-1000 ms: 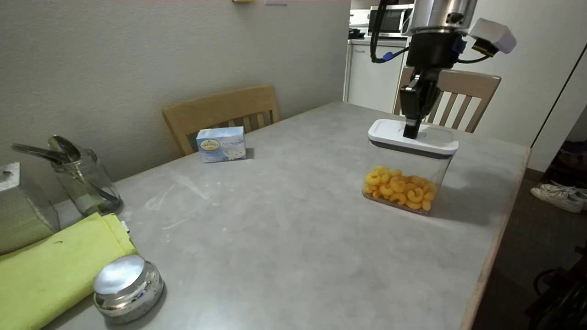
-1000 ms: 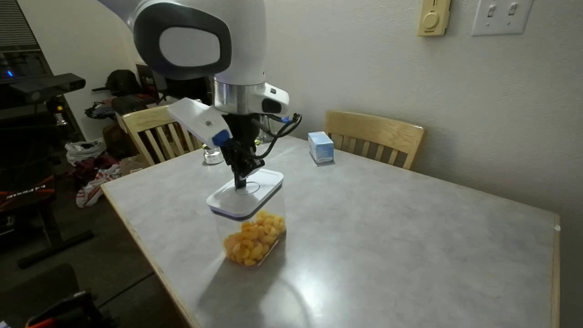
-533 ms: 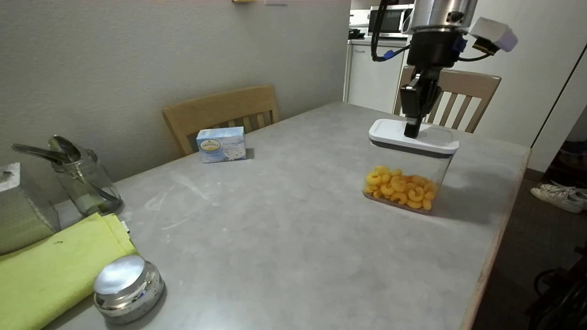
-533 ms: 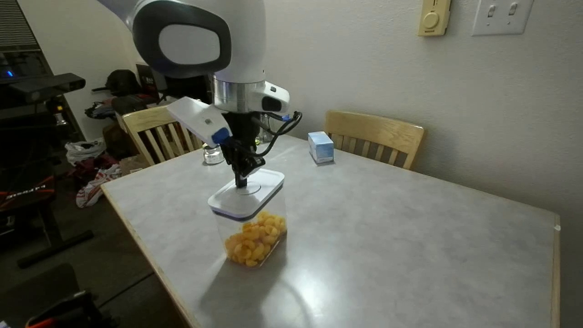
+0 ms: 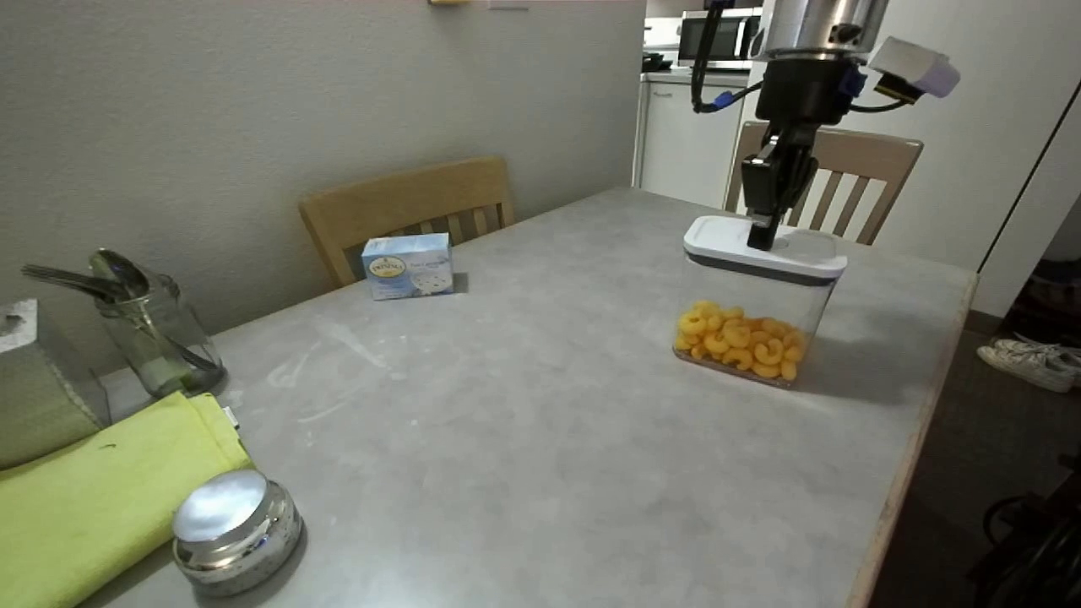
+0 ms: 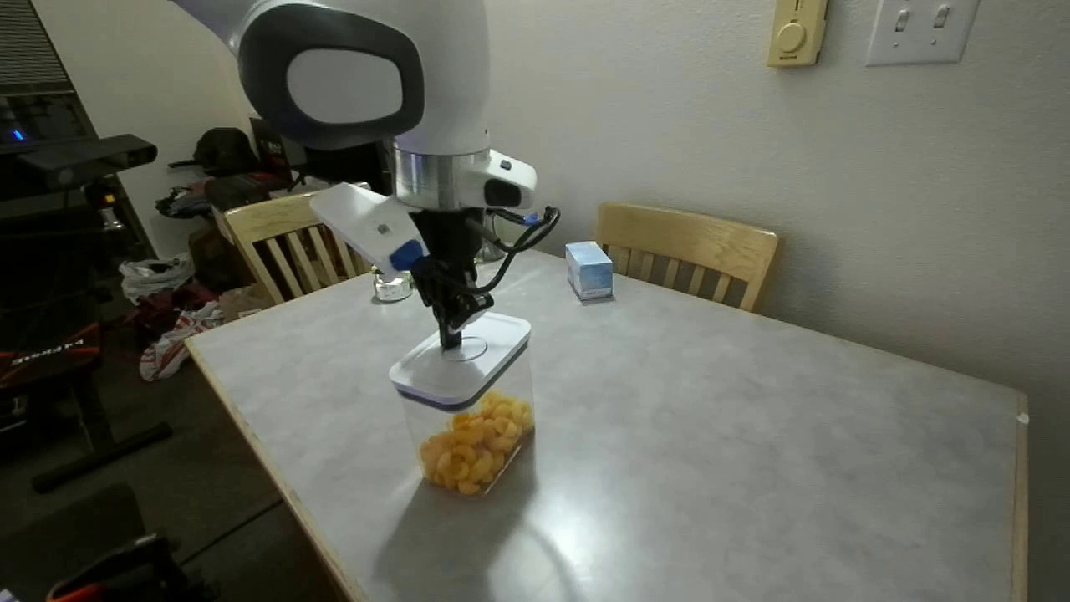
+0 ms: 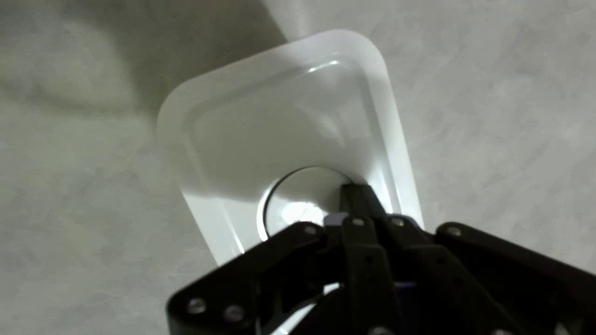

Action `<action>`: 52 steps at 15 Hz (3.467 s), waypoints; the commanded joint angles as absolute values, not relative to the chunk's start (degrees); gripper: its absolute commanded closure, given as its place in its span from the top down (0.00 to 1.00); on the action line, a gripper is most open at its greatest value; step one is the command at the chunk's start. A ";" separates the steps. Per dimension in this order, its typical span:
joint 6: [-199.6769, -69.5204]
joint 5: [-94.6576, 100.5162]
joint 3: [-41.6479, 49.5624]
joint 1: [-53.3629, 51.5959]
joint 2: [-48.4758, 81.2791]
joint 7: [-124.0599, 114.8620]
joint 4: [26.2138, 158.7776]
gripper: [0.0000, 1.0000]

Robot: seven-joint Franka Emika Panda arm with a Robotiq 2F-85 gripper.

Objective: Put the white lid on the storage container then push the button on the lid

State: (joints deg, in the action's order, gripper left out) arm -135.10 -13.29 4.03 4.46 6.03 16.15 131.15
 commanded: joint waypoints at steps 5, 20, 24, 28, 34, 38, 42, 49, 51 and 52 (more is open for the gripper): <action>-145.61 -23.46 2.88 6.04 10.29 22.59 135.32 0.00; -140.62 0.79 4.08 4.40 4.36 8.18 129.47 0.00; -139.12 3.35 3.97 4.53 4.63 8.22 127.48 0.00; -140.61 0.97 3.95 5.04 6.33 9.76 128.25 0.00; -142.68 -4.12 3.59 6.08 10.01 11.99 129.46 0.00; -143.16 -8.30 3.22 6.40 11.26 13.93 129.57 0.00; -140.16 -12.79 2.36 6.56 15.22 17.24 129.01 0.00; -135.84 -4.22 4.49 4.96 8.86 11.31 128.09 0.00; -133.42 2.51 5.22 4.64 6.27 7.15 127.72 0.00; -132.29 5.13 5.37 4.65 5.11 5.76 127.47 0.00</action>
